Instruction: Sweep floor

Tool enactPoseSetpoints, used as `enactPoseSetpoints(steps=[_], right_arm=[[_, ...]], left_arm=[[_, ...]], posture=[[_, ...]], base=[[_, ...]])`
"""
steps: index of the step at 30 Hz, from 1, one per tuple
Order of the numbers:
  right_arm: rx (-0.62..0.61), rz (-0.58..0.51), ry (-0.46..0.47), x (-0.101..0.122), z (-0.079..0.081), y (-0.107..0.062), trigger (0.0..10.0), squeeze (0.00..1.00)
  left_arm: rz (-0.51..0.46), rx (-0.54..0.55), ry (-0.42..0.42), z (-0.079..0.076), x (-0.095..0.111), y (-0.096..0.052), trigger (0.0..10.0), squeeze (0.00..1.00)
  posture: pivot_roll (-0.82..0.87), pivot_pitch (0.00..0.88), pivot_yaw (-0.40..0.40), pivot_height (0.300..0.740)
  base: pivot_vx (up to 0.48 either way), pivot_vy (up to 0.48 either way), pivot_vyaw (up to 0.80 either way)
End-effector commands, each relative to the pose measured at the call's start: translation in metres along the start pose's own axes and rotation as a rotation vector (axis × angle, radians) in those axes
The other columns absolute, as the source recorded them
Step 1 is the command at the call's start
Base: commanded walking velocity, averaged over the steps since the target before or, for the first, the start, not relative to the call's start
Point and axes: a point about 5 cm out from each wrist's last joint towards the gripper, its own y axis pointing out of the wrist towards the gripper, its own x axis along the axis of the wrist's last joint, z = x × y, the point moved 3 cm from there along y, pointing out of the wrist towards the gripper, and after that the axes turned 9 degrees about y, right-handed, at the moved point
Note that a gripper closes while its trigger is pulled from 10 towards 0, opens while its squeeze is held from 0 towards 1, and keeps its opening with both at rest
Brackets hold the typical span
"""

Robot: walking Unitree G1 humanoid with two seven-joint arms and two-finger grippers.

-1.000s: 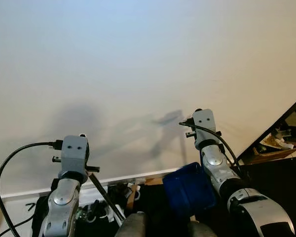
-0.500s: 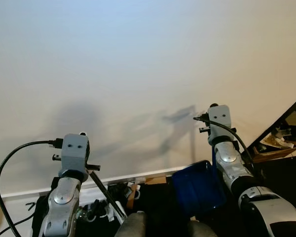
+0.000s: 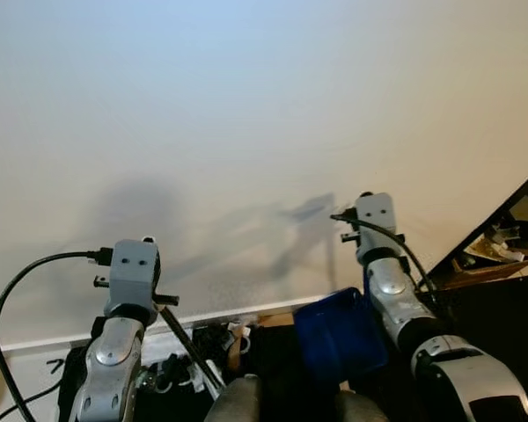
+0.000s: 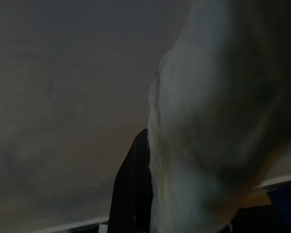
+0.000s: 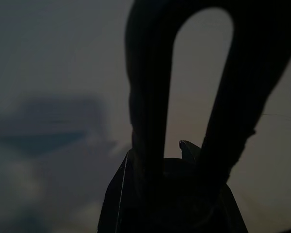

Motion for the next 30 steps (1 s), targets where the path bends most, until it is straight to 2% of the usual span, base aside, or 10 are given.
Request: enactPoseSetpoints(steps=[1, 2, 8, 17, 20, 24, 25, 26, 29, 30], right_arm=[[0.010, 0.001, 0.003, 0.003, 0.006, 0.003, 10.0, 0.00], [0.029, 0.006, 0.003, 0.004, 0.014, 0.003, 10.0, 0.00], [0.040, -0.003, 0.008, 0.008, 0.018, 0.005, 10.0, 0.00], [-0.007, -0.031, -0.052, 0.008, 0.003, 0.004, 10.0, 0.00], [-0.041, -0.015, -0.055, 0.002, -0.001, 0.001, 10.0, 0.00], [-0.026, 0.005, -0.069, -0.004, 0.003, -0.002, 10.0, 0.00], [0.041, 0.023, -0.086, -0.010, 0.016, -0.007, 10.0, 0.00], [0.069, 0.027, -0.094, -0.012, 0.020, -0.009, 10.0, 0.00], [0.112, 0.041, -0.113, -0.017, 0.025, -0.012, 10.0, 0.00], [0.165, 0.062, -0.163, -0.022, 0.028, -0.015, 10.0, 0.00]], left_arm=[[-0.005, 0.005, 0.019, 0.006, 0.002, -0.003, 10.0, 0.00], [-0.005, 0.008, 0.018, 0.006, 0.002, -0.003, 10.0, 0.00], [-0.006, 0.012, 0.016, 0.006, 0.003, -0.003, 10.0, 0.00], [-0.007, 0.004, 0.012, 0.003, 0.003, -0.002, 10.0, 0.00], [-0.008, -0.002, 0.014, 0.003, 0.004, -0.001, 10.0, 0.00], [-0.009, -0.002, 0.015, 0.003, 0.004, -0.001, 10.0, 0.00], [-0.010, -0.003, 0.015, 0.003, 0.004, 0.000, 10.0, 0.00], [-0.010, -0.003, 0.014, 0.002, 0.004, 0.000, 10.0, 0.00], [-0.010, -0.003, 0.011, 0.000, 0.004, -0.001, 10.0, 0.00], [-0.010, -0.004, 0.006, -0.002, 0.004, -0.001, 10.0, 0.00]], posture=[[0.30, 0.116, 0.028, 0.740], [0.31, 0.116, 0.026, 0.740], [0.30, 0.116, 0.024, 0.740], [0.30, 0.115, 0.029, 0.740], [0.30, 0.110, 0.032, 0.740], [0.29, 0.109, 0.031, 0.740], [0.29, 0.108, 0.025, 0.740], [0.29, 0.109, 0.021, 0.740], [0.28, 0.108, 0.014, 0.740], [0.28, 0.106, 0.003, 0.740]], base=[[0.000, 0.000, 0.00], [0.000, 0.000, 0.00], [0.000, 0.000, 0.00], [0.000, 0.000, 0.00], [0.000, 0.000, 0.00], [0.000, 0.000, 0.00], [0.000, 0.000, 0.00], [0.000, 0.000, 0.00], [0.000, 0.000, 0.00], [0.000, 0.000, 0.00]])
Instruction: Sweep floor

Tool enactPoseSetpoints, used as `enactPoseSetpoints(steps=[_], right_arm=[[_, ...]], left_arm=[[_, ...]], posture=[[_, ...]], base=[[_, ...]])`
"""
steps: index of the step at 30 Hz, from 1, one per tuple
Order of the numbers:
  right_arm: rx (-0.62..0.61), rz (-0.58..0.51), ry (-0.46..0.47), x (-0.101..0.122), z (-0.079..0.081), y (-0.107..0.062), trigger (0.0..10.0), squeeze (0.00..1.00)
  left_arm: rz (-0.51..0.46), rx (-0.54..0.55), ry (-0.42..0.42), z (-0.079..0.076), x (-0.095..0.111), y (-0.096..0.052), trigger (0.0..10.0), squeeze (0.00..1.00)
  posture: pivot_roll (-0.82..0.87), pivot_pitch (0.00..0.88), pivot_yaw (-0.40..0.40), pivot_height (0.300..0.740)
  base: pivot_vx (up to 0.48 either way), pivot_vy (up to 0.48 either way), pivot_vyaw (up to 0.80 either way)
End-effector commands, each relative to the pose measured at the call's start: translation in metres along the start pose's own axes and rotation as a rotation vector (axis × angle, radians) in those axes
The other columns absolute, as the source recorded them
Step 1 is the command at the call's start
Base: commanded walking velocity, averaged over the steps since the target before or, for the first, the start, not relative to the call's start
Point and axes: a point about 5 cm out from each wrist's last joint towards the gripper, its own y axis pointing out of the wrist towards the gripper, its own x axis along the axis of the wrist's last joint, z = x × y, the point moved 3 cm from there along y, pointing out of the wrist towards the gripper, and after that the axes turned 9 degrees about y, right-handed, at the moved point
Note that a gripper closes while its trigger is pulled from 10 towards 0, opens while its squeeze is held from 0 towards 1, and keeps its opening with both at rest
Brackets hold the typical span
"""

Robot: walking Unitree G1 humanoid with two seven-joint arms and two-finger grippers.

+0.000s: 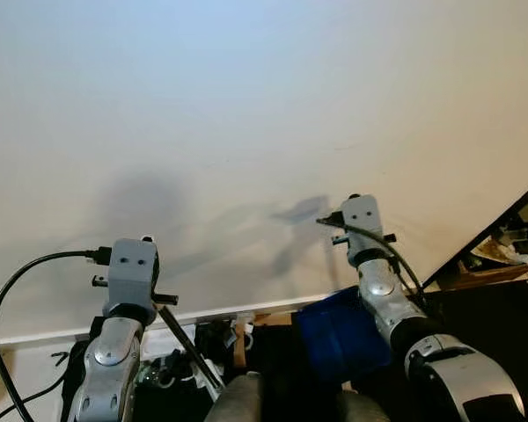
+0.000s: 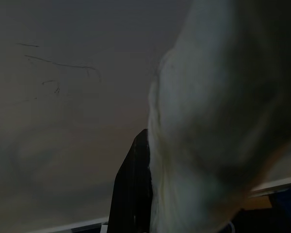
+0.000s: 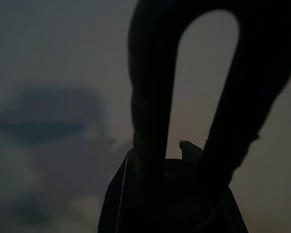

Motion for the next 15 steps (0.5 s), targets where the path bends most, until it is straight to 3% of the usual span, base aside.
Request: enactPoseSetpoints(steps=[1, 9, 10, 12, 15], right_arm=[[0.094, 0.062, -0.081, -0.015, 0.008, -0.008, 10.0, 0.00], [0.176, 0.178, -0.159, -0.025, -0.009, -0.004, 10.0, 0.00], [0.228, 0.253, -0.199, -0.031, -0.016, -0.004, 10.0, 0.00], [0.242, 0.303, -0.194, -0.036, -0.019, -0.006, 10.0, 0.00], [0.332, 0.492, -0.170, -0.061, -0.022, -0.020, 10.0, 0.00]], left_arm=[[0.004, -0.005, -0.003, -0.003, -0.001, -0.002, 10.0, 0.00], [0.006, 0.007, -0.019, -0.005, -0.003, -0.002, 10.0, 0.00], [0.009, 0.008, -0.024, -0.007, -0.004, -0.002, 10.0, 0.00], [0.009, 0.008, -0.026, -0.008, -0.004, -0.002, 10.0, 0.00], [0.012, 0.007, -0.033, -0.011, -0.005, -0.002, 10.0, 0.00]], posture=[[0.28, 0.106, 0.003, 0.740], [0.24, 0.109, -0.027, 0.740], [0.23, 0.112, -0.035, 0.740], [0.23, 0.113, -0.037, 0.740], [0.22, 0.113, -0.046, 0.740]], base=[[0.000, 0.000, 0.00], [0.000, 0.000, 0.00], [0.000, 0.000, 0.00], [0.000, 0.000, 0.00], [0.000, 0.000, 0.00]])
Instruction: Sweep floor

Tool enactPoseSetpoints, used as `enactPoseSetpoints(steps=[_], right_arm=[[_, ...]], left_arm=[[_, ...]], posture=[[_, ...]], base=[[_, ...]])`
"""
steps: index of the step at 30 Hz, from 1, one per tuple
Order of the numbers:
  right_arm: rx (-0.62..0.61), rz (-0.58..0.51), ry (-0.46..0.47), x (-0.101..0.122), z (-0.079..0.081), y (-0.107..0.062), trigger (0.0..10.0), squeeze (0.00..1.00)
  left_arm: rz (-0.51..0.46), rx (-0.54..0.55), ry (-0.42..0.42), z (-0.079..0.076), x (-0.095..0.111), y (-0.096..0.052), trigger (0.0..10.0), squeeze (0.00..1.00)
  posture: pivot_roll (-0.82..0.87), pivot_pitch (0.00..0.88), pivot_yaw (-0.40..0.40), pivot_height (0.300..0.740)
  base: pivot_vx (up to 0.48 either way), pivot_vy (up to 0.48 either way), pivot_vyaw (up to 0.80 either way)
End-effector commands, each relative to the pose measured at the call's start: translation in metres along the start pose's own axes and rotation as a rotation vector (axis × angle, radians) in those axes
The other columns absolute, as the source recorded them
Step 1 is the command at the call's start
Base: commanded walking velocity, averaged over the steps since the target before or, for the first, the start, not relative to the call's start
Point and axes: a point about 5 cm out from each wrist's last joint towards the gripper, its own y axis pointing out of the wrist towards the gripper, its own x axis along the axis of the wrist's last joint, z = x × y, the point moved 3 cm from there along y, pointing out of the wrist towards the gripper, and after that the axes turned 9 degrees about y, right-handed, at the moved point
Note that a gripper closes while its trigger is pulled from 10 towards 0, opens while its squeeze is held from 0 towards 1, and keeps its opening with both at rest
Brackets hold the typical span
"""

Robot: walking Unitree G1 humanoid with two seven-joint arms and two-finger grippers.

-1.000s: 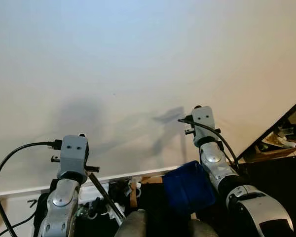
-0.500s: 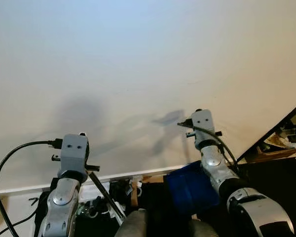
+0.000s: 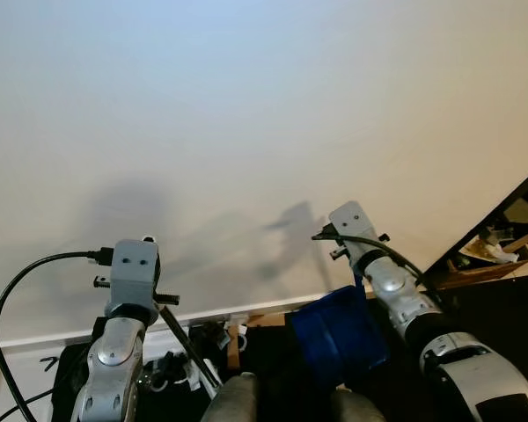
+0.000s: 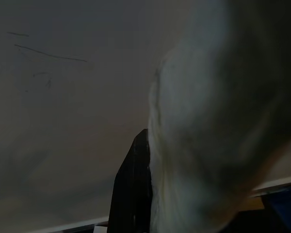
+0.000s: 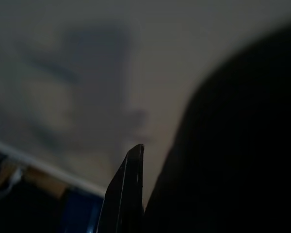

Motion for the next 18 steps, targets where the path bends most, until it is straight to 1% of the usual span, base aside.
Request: enactPoseSetpoints(steps=[1, 2, 4, 5, 8, 11, 14, 15, 18], right_arm=[[0.107, 0.261, -0.029, -0.054, 0.011, -0.014, 10.0, 0.00], [0.130, 0.300, -0.034, -0.062, 0.013, -0.017, 10.0, 0.00], [0.097, 0.325, -0.064, -0.070, 0.007, -0.021, 10.0, 0.00], [0.083, 0.325, -0.071, -0.071, 0.005, -0.022, 10.0, 0.00], [0.078, 0.335, -0.038, -0.069, -0.002, -0.024, 10.0, 0.00], [0.072, 0.336, -0.032, -0.067, -0.006, -0.024, 10.0, 0.00], [0.051, 0.352, -0.028, -0.069, -0.018, -0.028, 10.0, 0.00], [0.051, 0.352, -0.028, -0.069, -0.018, -0.028, 10.0, 0.00], [0.027, 0.362, -0.021, -0.069, -0.028, -0.032, 10.0, 0.00]], left_arm=[[-0.003, -0.010, -0.025, -0.008, -0.001, -0.002, 10.0, 0.00], [-0.003, -0.009, -0.027, -0.009, -0.001, -0.002, 10.0, 0.00], [-0.003, -0.006, -0.030, -0.009, -0.001, -0.002, 10.0, 0.00], [-0.003, -0.006, -0.031, -0.009, -0.001, -0.002, 10.0, 0.00], [0.003, -0.003, -0.031, -0.008, -0.003, -0.003, 10.0, 0.00], [0.004, -0.002, -0.031, -0.008, -0.004, -0.004, 10.0, 0.00], [0.007, 0.000, -0.029, -0.008, -0.005, -0.003, 10.0, 0.00], [0.007, 0.000, -0.029, -0.008, -0.005, -0.003, 10.0, 0.00], [0.005, 0.001, -0.027, -0.007, -0.004, -0.002, 10.0, 0.00]], posture=[[0.21, 0.114, -0.048, 0.740], [0.21, 0.115, -0.048, 0.740], [0.22, 0.118, -0.049, 0.740], [0.22, 0.118, -0.049, 0.740], [0.21, 0.122, -0.051, 0.740], [0.21, 0.122, -0.051, 0.740], [0.21, 0.118, -0.051, 0.740], [0.21, 0.118, -0.051, 0.740], [0.21, 0.120, -0.047, 0.740]], base=[[0.000, 0.000, 0.00], [0.000, 0.000, 0.00], [0.000, 0.000, 0.00], [0.000, 0.000, 0.00], [0.000, 0.000, 0.00], [0.000, 0.000, 0.00], [0.000, 0.000, 0.00], [0.000, 0.000, 0.00], [0.000, 0.000, 0.00]])
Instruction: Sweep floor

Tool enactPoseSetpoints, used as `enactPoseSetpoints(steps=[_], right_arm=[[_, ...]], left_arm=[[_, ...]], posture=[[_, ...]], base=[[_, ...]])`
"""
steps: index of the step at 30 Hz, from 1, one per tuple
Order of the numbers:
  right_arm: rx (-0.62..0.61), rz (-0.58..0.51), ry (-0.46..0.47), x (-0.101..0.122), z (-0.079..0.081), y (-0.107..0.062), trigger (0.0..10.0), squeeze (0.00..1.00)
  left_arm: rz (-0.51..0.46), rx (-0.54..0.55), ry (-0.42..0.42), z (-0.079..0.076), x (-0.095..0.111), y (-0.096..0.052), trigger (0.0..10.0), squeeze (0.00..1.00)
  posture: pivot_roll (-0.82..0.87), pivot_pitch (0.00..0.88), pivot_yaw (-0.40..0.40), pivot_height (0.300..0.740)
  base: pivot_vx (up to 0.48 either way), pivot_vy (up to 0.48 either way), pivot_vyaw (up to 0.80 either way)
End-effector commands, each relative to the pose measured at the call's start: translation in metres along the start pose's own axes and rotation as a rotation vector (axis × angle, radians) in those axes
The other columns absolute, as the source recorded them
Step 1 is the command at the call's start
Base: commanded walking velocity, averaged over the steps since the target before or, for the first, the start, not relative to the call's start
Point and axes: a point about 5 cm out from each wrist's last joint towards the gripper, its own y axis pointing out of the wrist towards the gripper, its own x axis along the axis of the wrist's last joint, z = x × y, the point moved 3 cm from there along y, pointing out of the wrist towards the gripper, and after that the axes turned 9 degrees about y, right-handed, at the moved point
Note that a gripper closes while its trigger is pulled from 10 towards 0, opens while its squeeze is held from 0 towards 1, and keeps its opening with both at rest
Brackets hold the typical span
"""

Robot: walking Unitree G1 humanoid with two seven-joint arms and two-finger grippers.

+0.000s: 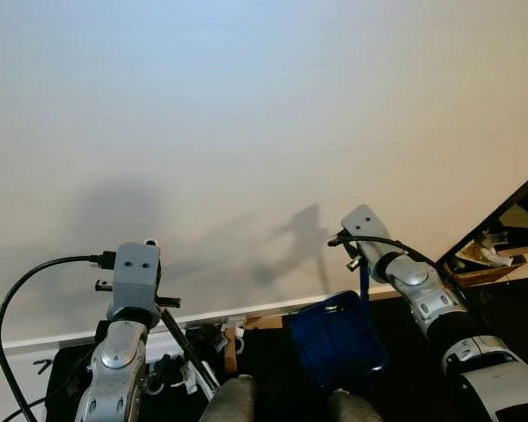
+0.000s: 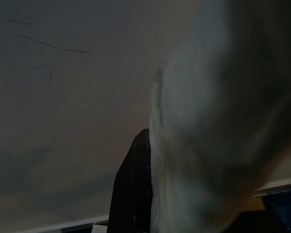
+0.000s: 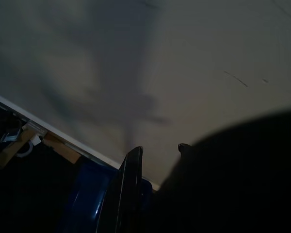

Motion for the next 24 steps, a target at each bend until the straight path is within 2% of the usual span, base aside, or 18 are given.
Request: enactPoseSetpoints(steps=[1, 7, 11, 16, 20, 22, 23, 24], right_arm=[[-0.018, 0.250, -0.002, -0.057, -0.006, -0.014, 10.0, 0.00], [-0.040, 0.209, 0.017, -0.044, -0.013, -0.014, 10.0, 0.00], [-0.036, 0.211, 0.034, -0.043, -0.013, -0.015, 10.0, 0.00], [0.010, 0.267, -0.039, -0.049, -0.016, -0.021, 10.0, 0.00], [-0.003, 0.282, -0.039, -0.051, -0.022, -0.024, 10.0, 0.00], [-0.043, 0.244, -0.017, -0.045, -0.026, -0.023, 10.0, 0.00], [-0.089, 0.168, 0.032, -0.032, -0.029, -0.021, 10.0, 0.00], [-0.089, 0.168, 0.032, -0.032, -0.029, -0.021, 10.0, 0.00]], left_arm=[[0.001, -0.006, -0.022, -0.004, -0.002, -0.001, 10.0, 0.00], [0.003, -0.008, -0.022, -0.005, -0.003, -0.002, 10.0, 0.00], [0.002, -0.009, -0.022, -0.005, -0.003, -0.001, 10.0, 0.00], [0.001, -0.004, -0.023, -0.005, -0.002, -0.001, 10.0, 0.00], [0.002, -0.003, -0.024, -0.005, -0.003, -0.001, 10.0, 0.00], [0.002, -0.003, -0.025, -0.005, -0.003, -0.002, 10.0, 0.00], [0.003, -0.004, -0.025, -0.005, -0.003, -0.002, 10.0, 0.00], [0.003, -0.004, -0.025, -0.005, -0.003, -0.002, 10.0, 0.00]], posture=[[0.21, 0.120, -0.047, 0.740], [0.20, 0.121, -0.046, 0.740], [0.20, 0.121, -0.048, 0.740], [0.20, 0.123, -0.055, 0.740], [0.20, 0.124, -0.056, 0.740], [0.20, 0.124, -0.053, 0.740], [0.20, 0.124, -0.052, 0.740], [0.20, 0.124, -0.052, 0.740]], base=[[0.000, 0.000, 0.00], [0.000, 0.000, 0.00], [0.000, 0.000, 0.00], [0.000, 0.000, 0.00], [0.000, 0.000, 0.00], [0.000, 0.000, 0.00], [0.000, 0.000, 0.00], [0.000, 0.000, 0.00]])
